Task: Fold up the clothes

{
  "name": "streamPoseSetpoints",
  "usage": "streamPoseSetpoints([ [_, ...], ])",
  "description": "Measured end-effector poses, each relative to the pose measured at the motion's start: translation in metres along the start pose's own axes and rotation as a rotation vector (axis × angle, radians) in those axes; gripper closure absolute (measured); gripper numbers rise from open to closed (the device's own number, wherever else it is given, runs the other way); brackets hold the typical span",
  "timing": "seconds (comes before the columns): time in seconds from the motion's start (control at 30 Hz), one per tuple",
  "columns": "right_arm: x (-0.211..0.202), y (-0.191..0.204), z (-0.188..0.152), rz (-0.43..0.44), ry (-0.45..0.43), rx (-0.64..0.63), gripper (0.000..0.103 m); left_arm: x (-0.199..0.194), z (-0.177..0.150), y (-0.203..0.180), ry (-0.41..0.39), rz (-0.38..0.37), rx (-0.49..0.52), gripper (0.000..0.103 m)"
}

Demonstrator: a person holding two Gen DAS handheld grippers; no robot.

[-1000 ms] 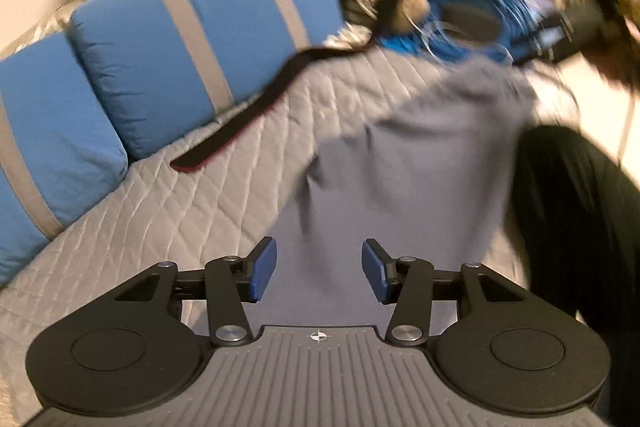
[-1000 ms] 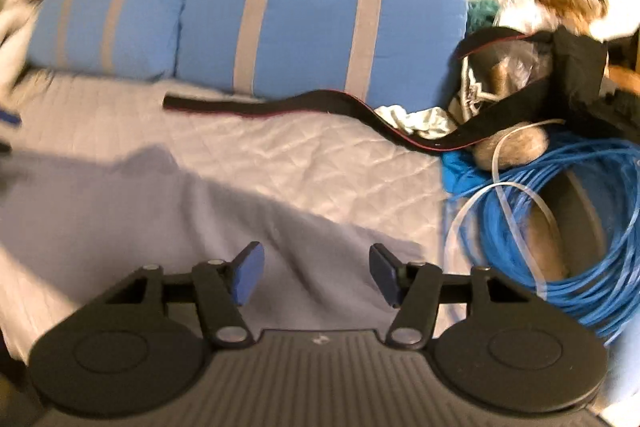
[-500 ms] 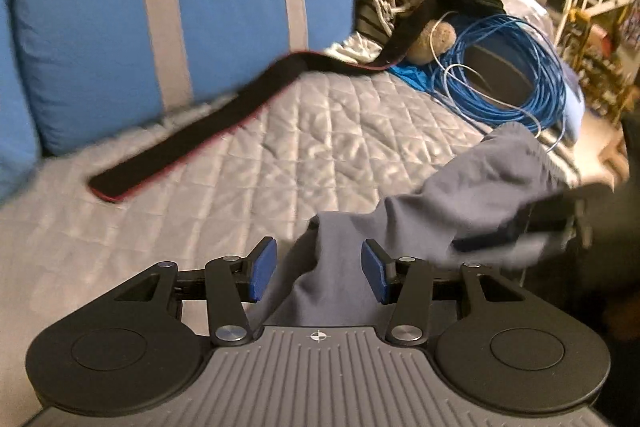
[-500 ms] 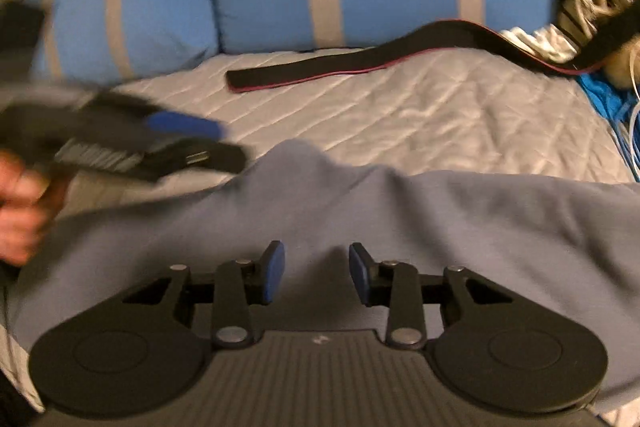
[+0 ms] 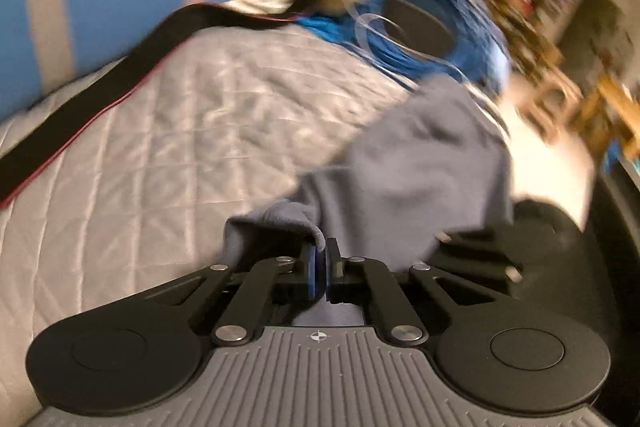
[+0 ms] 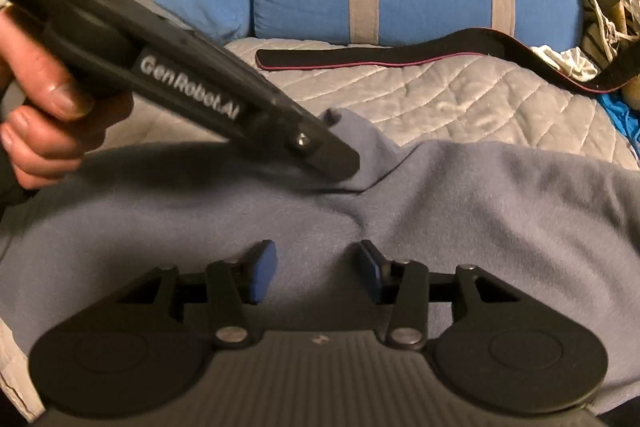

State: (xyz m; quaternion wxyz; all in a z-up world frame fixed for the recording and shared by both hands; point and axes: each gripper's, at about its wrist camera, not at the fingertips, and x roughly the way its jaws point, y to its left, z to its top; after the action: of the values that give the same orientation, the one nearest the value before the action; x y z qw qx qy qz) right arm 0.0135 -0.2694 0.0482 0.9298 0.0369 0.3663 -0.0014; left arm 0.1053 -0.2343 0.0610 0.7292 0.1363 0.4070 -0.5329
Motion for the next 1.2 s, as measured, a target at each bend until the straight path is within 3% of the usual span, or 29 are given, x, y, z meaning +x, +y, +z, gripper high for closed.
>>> streamPoseSetpoints([
  [0.1,-0.002,0.003,-0.001,-0.001,-0.002,-0.007,0.043,0.002,0.001,0.002,0.008,0.046,0.011,0.096],
  [0.17,-0.002,0.001,-0.001,0.004,-0.002,0.000,0.042,0.004,0.004,0.018,0.013,0.057,-0.058,0.075],
  [0.2,-0.002,0.001,-0.001,0.007,-0.001,0.004,0.042,0.005,0.004,0.027,0.014,0.053,-0.103,0.070],
  [0.3,-0.001,0.000,0.000,0.007,0.000,0.002,0.041,0.011,0.004,0.057,0.011,-0.038,-0.239,0.063],
  [0.47,-0.002,0.002,0.000,0.002,0.001,-0.008,0.040,0.030,0.004,0.090,0.001,-0.271,-0.434,0.063],
  [0.53,-0.001,0.004,0.000,-0.005,0.002,-0.019,0.040,0.039,0.007,0.101,0.001,-0.321,-0.498,0.062],
  [0.63,-0.002,0.005,0.000,-0.009,0.005,-0.029,0.040,0.054,0.009,0.117,0.010,-0.343,-0.621,0.065],
  [0.73,-0.002,0.004,0.001,-0.007,0.009,-0.030,0.040,0.059,0.004,0.129,0.007,-0.298,-0.714,0.097],
  [0.83,-0.006,-0.001,0.004,0.013,0.017,-0.007,0.040,0.052,-0.007,0.135,-0.039,-0.304,-0.741,0.099],
  [0.9,-0.016,-0.013,0.011,0.072,0.024,0.062,0.039,0.049,-0.008,0.134,-0.058,-0.294,-0.739,0.099],
  [0.97,-0.040,-0.034,0.019,0.092,-0.028,0.132,0.039,0.049,-0.007,0.130,-0.065,-0.275,-0.729,0.099],
  [1.07,-0.076,-0.073,0.029,0.007,-0.130,0.191,0.037,0.051,-0.006,0.127,-0.064,-0.254,-0.722,0.099],
  [1.2,-0.097,-0.145,0.037,-0.183,-0.207,0.285,0.036,0.048,-0.008,0.126,-0.075,-0.242,-0.726,0.099],
])
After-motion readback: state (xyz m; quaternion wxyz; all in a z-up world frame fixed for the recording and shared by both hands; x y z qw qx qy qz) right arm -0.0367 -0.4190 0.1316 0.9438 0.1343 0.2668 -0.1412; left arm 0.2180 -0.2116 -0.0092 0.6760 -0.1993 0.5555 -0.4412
